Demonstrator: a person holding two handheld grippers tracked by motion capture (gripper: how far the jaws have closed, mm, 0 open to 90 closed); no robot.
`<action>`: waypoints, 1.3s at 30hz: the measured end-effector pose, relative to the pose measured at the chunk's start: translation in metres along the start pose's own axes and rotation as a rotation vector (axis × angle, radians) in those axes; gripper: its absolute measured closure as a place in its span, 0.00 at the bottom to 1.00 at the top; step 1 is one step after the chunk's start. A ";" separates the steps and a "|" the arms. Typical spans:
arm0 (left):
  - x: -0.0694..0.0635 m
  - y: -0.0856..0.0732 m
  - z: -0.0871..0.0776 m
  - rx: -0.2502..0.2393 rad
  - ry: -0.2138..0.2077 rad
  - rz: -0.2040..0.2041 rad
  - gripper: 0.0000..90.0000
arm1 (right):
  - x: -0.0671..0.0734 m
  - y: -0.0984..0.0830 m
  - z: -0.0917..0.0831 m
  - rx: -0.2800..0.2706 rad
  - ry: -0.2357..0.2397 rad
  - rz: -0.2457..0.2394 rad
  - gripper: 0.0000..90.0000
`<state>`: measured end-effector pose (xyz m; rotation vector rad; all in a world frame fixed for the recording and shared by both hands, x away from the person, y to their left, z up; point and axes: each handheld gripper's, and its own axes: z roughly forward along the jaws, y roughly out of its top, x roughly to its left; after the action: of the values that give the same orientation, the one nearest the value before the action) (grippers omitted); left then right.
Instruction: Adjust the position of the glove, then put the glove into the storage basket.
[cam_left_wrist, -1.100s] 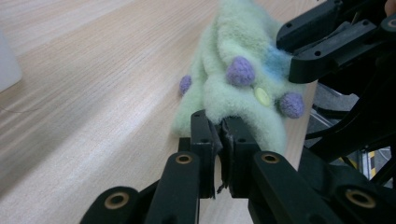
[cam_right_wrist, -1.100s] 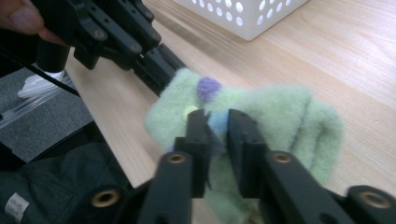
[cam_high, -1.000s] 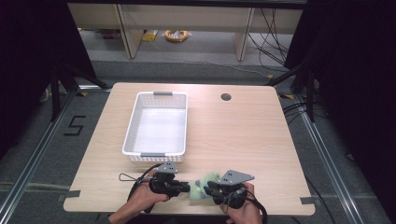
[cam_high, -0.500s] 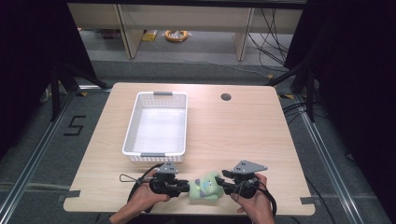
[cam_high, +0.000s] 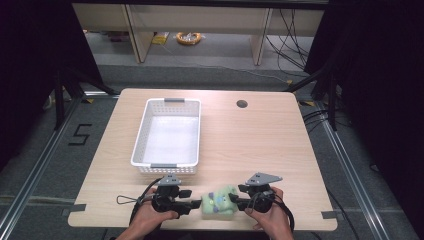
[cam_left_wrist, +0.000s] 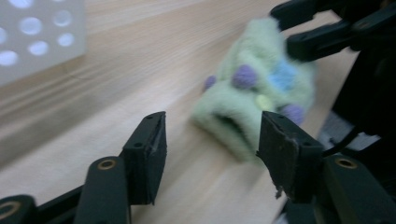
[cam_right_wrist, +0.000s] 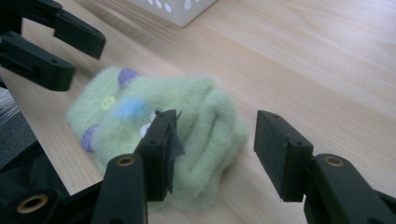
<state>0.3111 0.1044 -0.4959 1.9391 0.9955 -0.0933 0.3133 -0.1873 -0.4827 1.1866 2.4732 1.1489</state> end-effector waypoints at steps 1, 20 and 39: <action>-0.002 0.000 0.000 0.005 -0.002 -0.012 0.44 | 0.000 -0.001 0.001 0.002 -0.007 0.004 0.55; -0.001 0.000 0.032 0.093 -0.019 -0.076 0.51 | -0.008 -0.011 0.011 0.076 0.048 0.105 0.55; 0.003 -0.002 0.035 0.061 -0.121 -0.086 0.79 | -0.010 -0.013 0.015 0.061 0.167 0.114 0.80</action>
<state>0.3225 0.0805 -0.5184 1.9213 1.0050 -0.2897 0.3183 -0.1911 -0.5038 1.3148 2.6093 1.2581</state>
